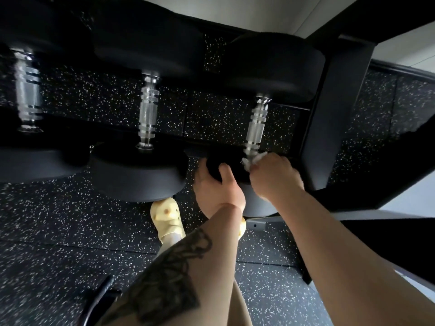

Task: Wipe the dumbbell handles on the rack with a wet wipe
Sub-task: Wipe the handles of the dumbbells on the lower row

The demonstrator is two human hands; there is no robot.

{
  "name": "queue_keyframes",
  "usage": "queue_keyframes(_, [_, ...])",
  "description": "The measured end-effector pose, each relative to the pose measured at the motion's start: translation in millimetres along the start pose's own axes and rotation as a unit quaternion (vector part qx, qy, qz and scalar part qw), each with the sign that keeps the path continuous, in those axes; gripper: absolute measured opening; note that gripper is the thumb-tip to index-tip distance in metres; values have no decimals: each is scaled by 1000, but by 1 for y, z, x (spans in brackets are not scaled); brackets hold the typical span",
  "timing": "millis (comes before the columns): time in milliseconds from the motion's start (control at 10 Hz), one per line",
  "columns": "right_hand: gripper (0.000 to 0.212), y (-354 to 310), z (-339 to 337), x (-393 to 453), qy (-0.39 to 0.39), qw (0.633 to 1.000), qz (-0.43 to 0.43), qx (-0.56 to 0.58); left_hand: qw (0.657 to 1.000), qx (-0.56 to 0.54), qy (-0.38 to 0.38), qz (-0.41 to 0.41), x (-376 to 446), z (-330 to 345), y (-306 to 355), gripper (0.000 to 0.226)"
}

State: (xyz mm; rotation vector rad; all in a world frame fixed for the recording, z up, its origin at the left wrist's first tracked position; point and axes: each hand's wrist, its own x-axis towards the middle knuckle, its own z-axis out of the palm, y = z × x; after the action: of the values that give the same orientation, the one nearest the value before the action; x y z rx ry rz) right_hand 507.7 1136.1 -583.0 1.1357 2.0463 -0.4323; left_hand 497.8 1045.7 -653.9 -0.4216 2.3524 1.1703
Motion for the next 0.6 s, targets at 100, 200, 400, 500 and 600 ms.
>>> queue_keyframes(100, [38, -7, -3, 39, -94, 990, 33, 98, 1000, -1, -1, 3, 1, 0, 0, 77])
queue_keyframes(200, [36, -4, -19, 51, -174, 971, 9, 164, 1000, -5, -1, 9, 2, 1, -1, 77])
queue_keyframes(400, [32, 12, 11, 27, -85, 987, 2, 137, 1000, -6, -1, 5, 0, 0, 1, 77])
queue_keyframes(500, [34, 9, 2, 37, -91, 960, 23, 265, 1000, -4, -5, 1, 0, 1, 0, 74])
queue_keyframes(600, [35, 2, -24, 74, -62, 780, 62, 620, 1000, -9, -11, -2, 2, 1, -3, 71])
